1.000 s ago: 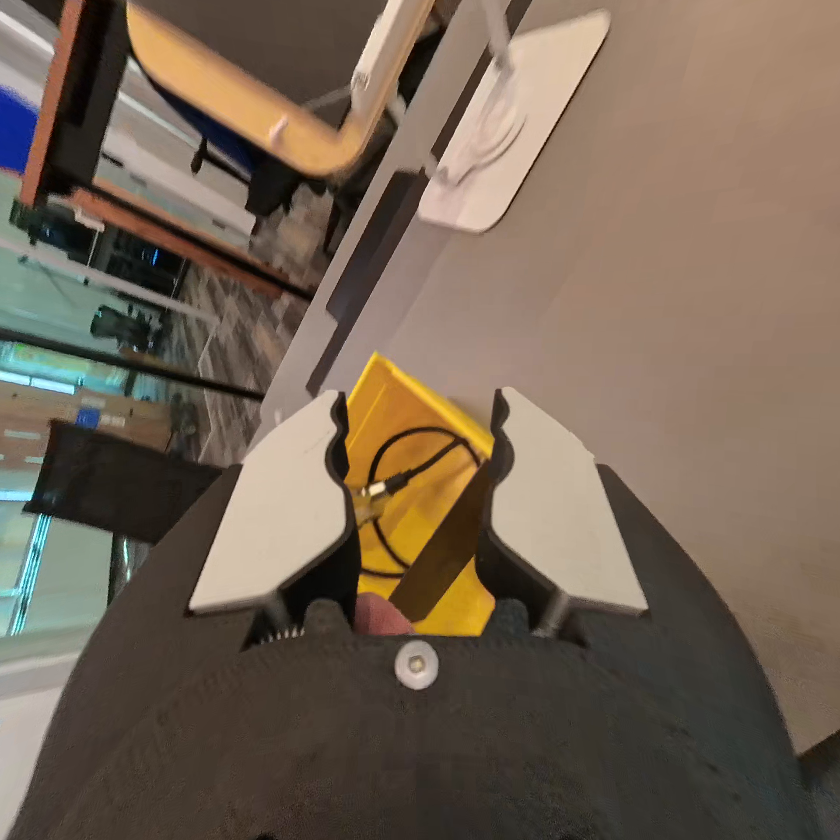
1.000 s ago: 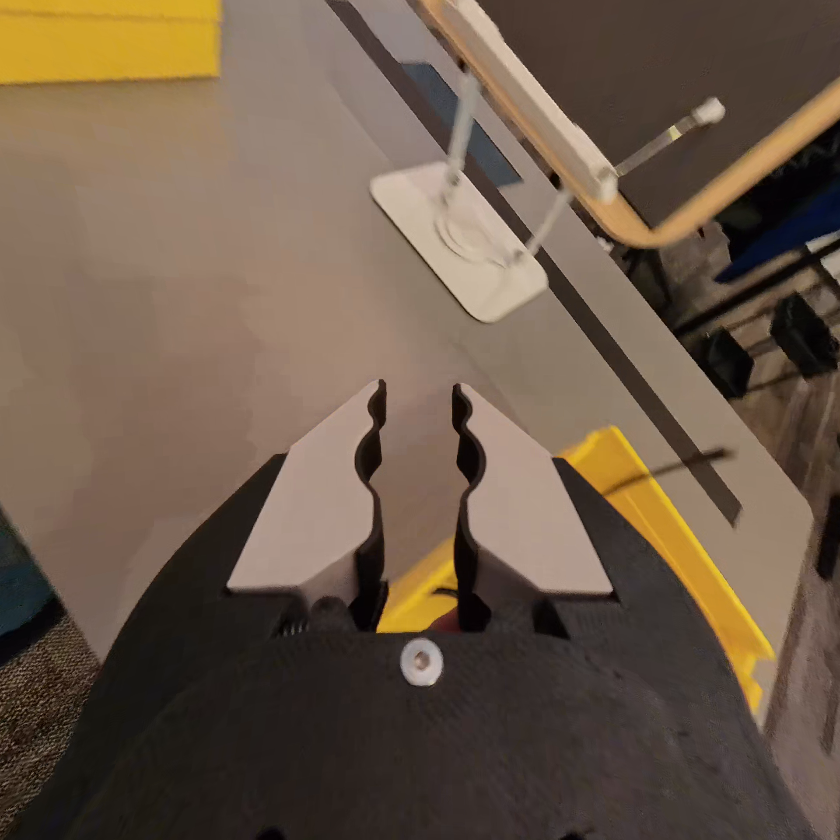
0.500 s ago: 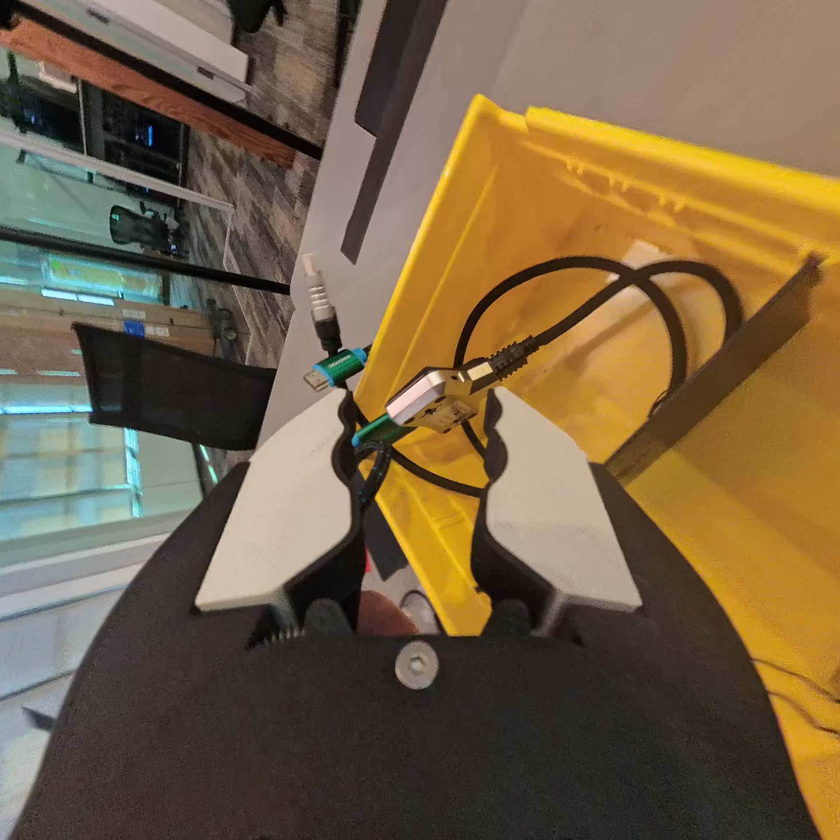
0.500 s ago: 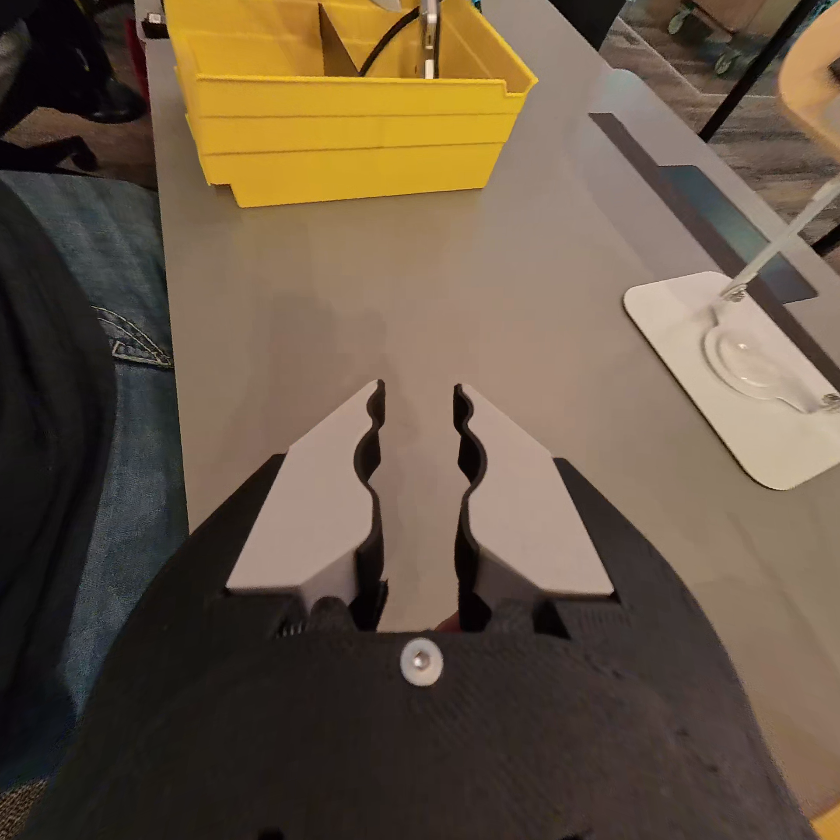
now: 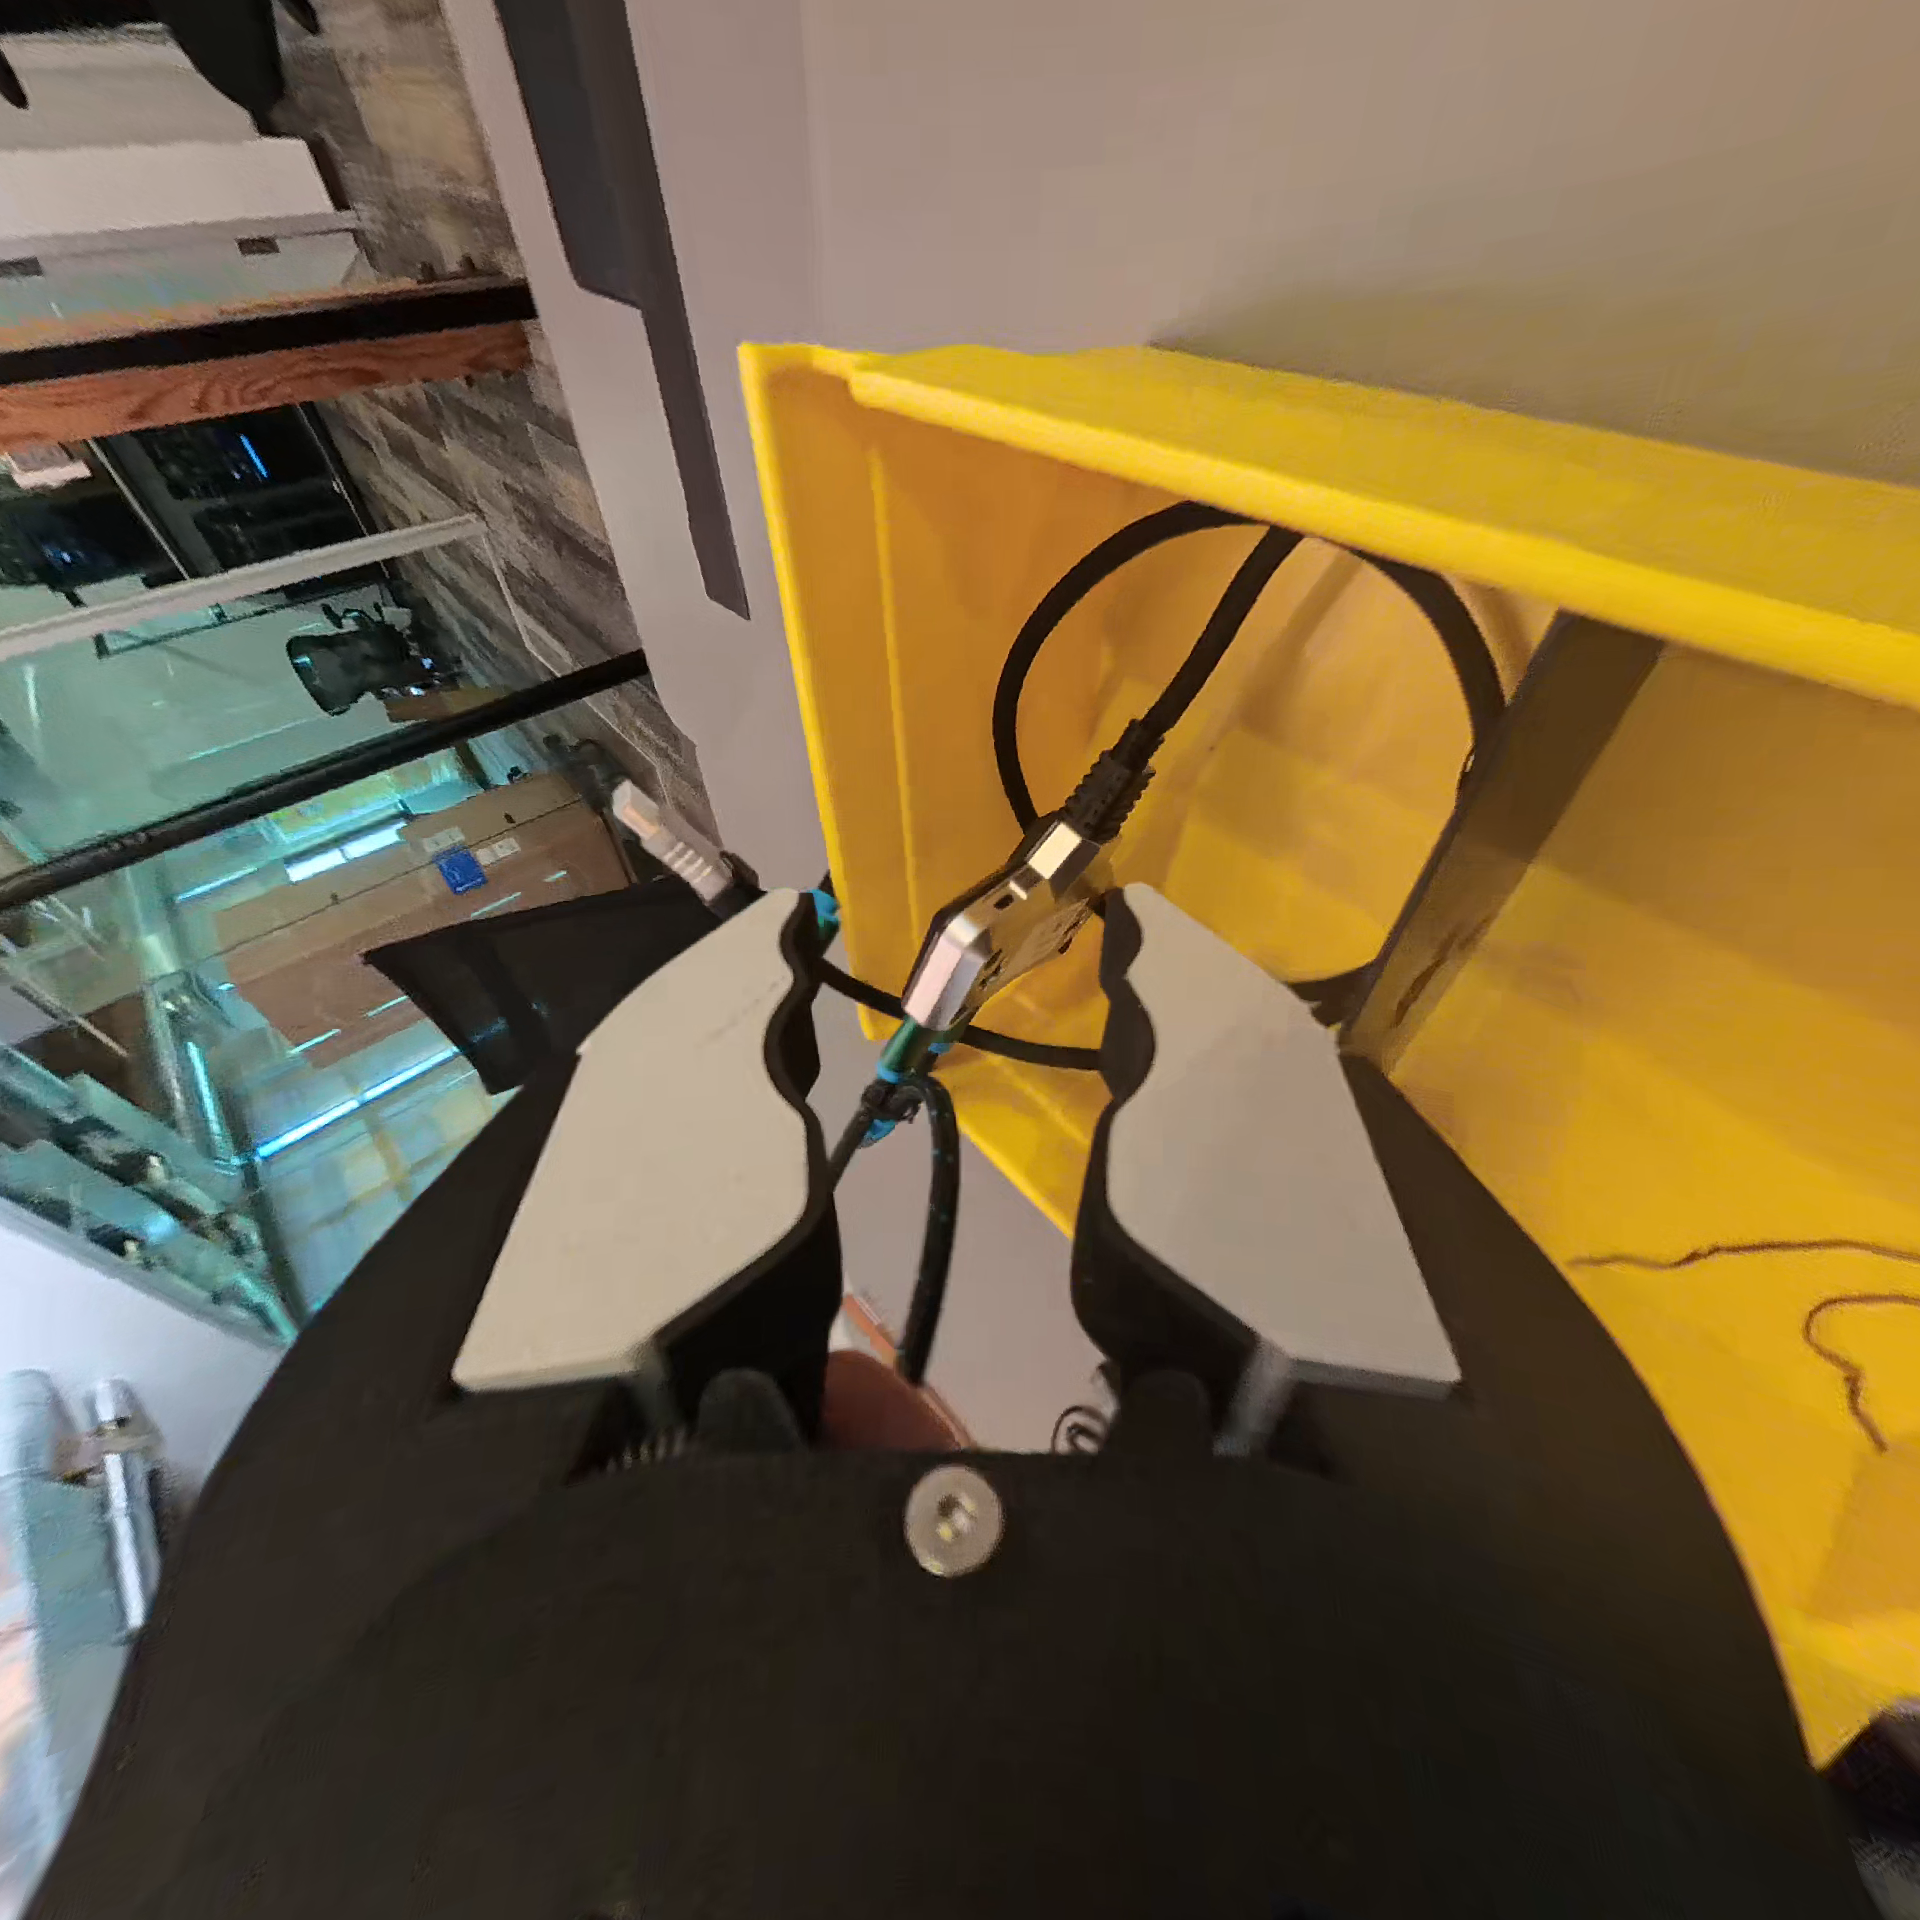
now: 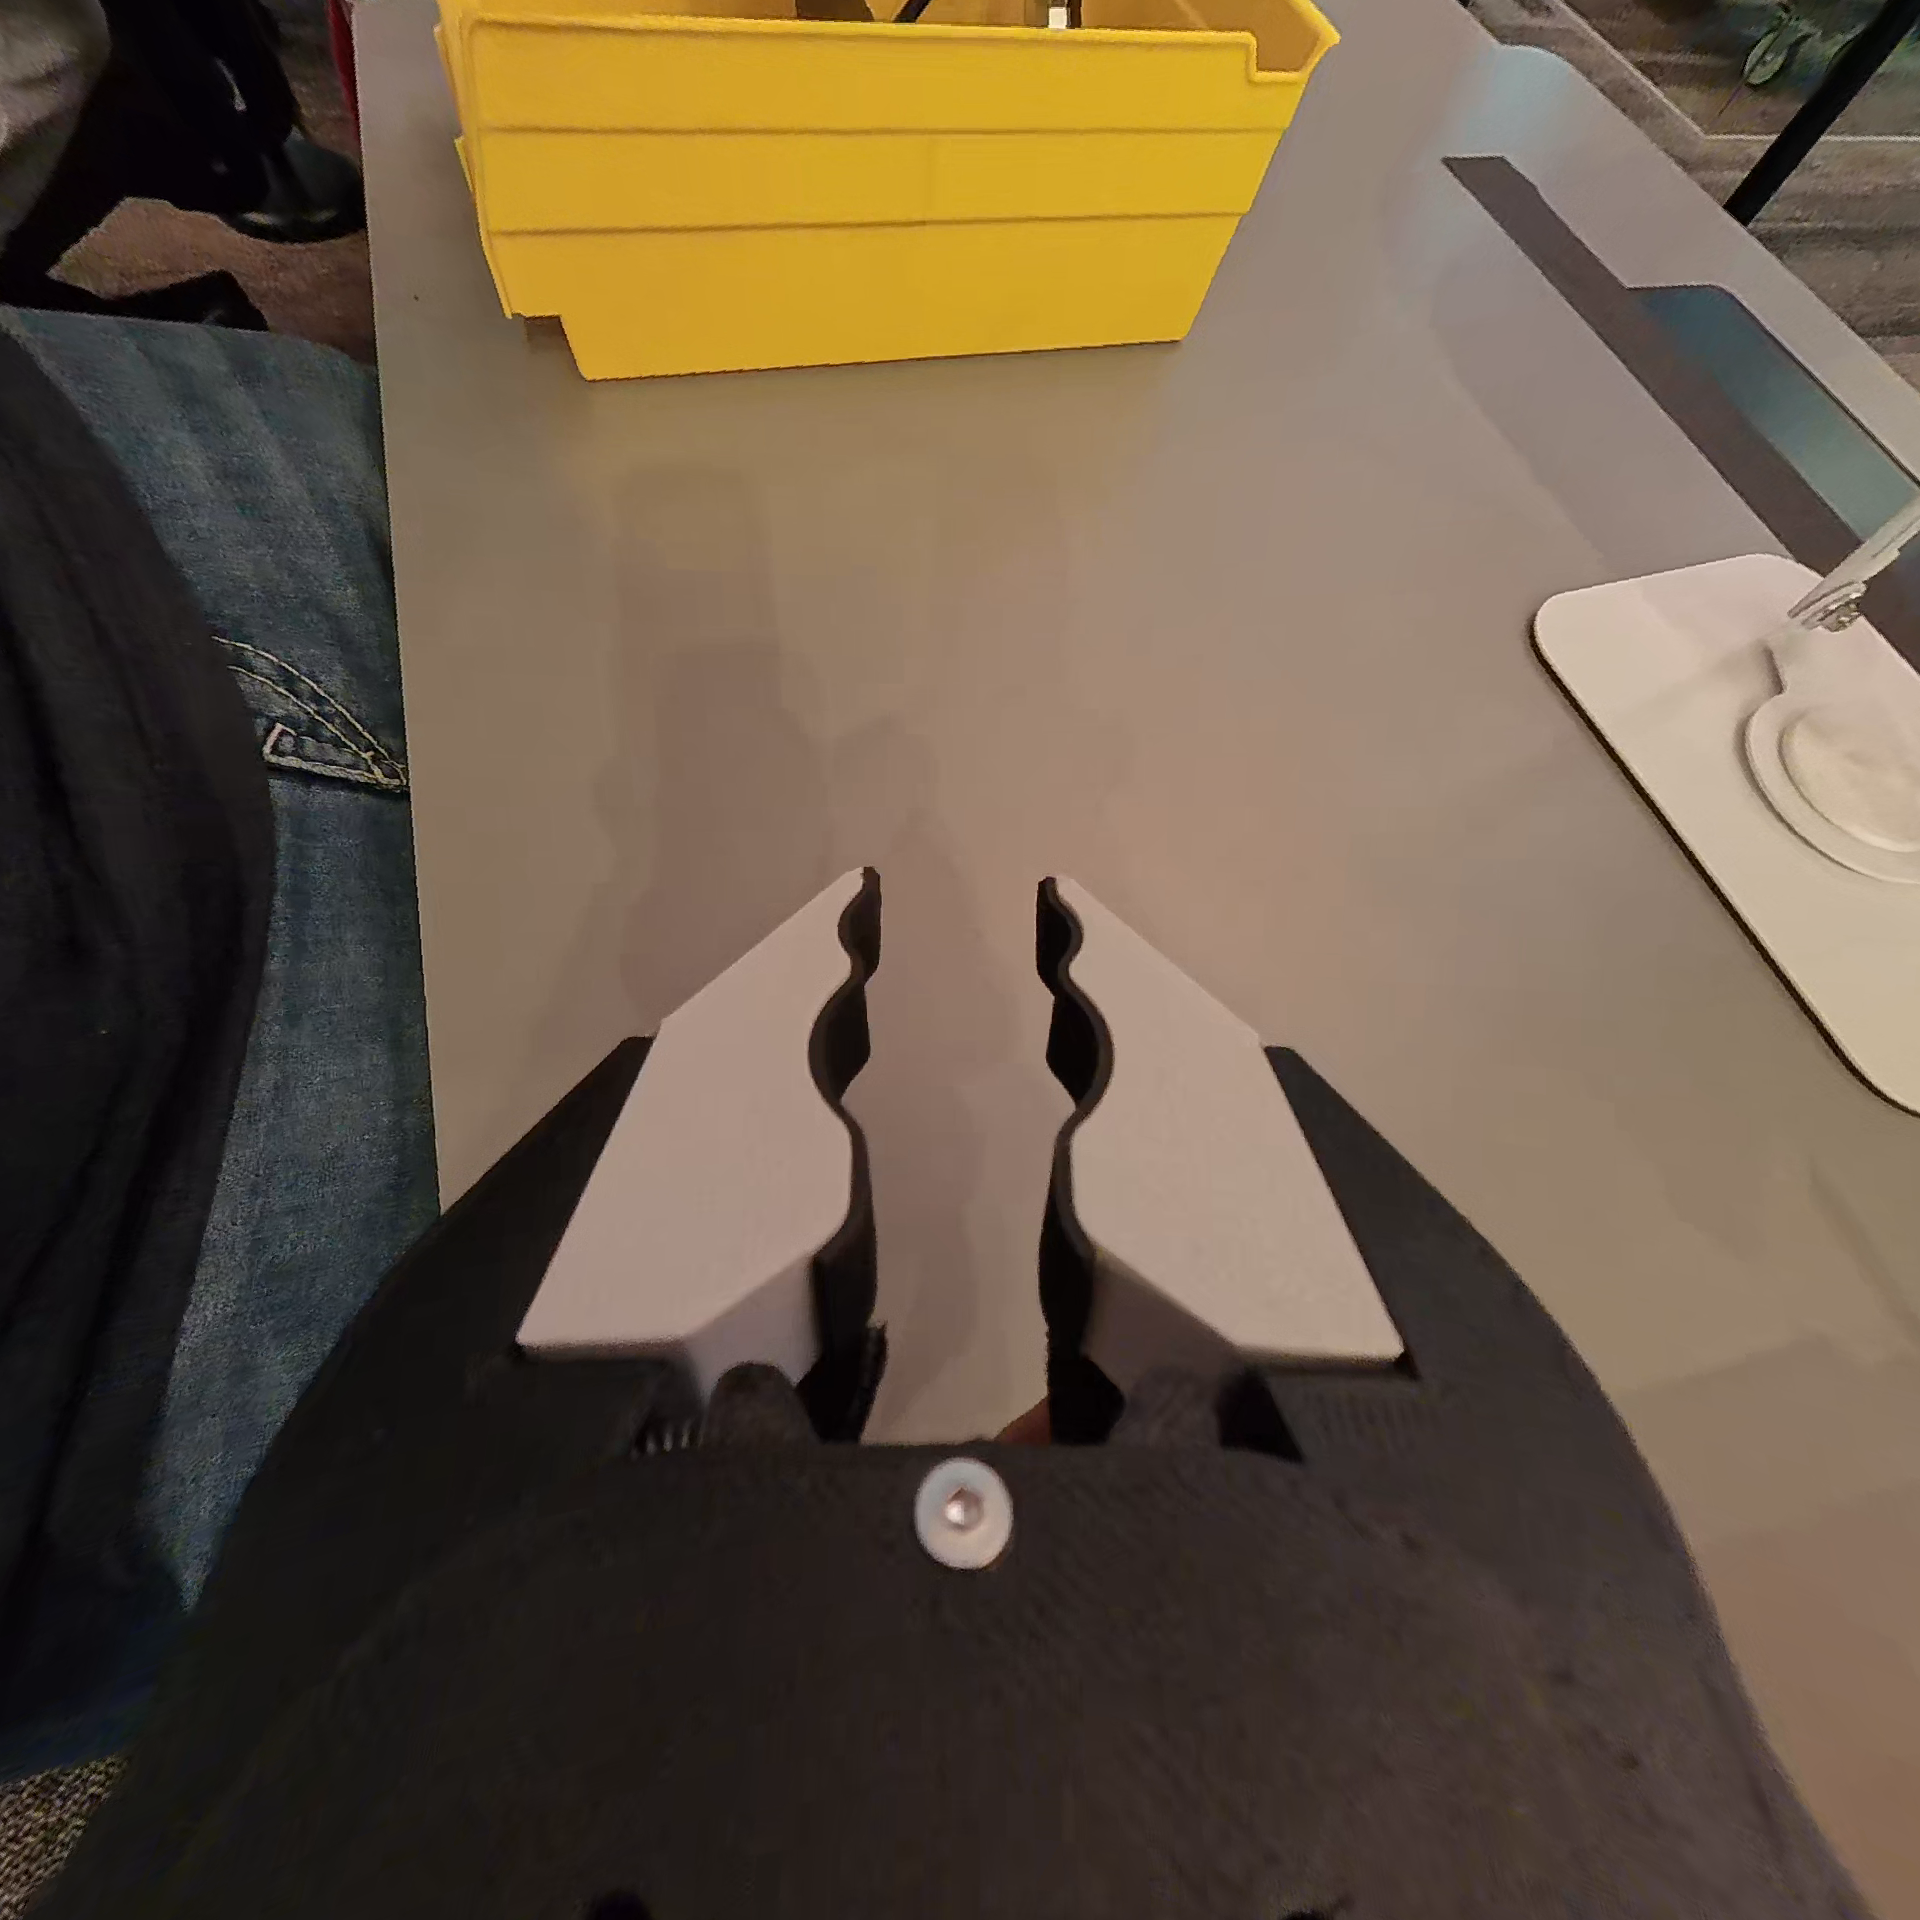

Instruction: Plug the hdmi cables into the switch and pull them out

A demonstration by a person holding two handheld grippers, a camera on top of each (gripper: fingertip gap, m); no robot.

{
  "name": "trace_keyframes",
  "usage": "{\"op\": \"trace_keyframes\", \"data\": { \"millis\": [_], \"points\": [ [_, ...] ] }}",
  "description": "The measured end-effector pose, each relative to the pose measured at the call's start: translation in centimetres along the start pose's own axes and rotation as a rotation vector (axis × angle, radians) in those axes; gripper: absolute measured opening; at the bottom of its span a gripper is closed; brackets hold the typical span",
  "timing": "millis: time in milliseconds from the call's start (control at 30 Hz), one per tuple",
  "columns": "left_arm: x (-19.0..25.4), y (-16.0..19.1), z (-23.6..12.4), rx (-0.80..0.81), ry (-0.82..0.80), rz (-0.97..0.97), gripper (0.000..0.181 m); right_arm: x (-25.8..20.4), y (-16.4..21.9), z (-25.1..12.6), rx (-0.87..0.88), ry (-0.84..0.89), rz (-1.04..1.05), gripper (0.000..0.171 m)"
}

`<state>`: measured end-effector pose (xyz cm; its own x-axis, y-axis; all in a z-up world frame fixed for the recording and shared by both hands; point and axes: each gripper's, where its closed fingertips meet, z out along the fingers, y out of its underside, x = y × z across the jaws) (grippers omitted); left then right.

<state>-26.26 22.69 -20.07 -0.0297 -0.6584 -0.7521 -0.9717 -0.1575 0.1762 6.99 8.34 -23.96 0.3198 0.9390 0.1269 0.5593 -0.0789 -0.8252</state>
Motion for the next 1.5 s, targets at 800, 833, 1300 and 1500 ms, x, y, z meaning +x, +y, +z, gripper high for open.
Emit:
{"op": "trace_keyframes", "data": {
  "millis": [800,833,1300,1500],
  "points": [
    [1.3,4.7,7.5,-0.224,0.201,0.243,0.022,-1.6,0.7,1.0,0.004,-0.04,-0.001,0.027],
    [0.9,4.7,7.1,-0.204,0.185,0.214,0.021,-1.6,0.7,1.0,0.005,-0.042,0.001,0.027],
    [-5.5,6.8,0.0,0.001,0.0,-0.149,0.02,-1.6,0.0,1.4,0.018,-0.052,-0.003,0.027],
    [-7.3,5.9,-2.6,0.094,-0.092,-0.215,0.019,-1.6,-0.2,1.2,0.033,-0.056,0.005,0.027]
  ]
}}
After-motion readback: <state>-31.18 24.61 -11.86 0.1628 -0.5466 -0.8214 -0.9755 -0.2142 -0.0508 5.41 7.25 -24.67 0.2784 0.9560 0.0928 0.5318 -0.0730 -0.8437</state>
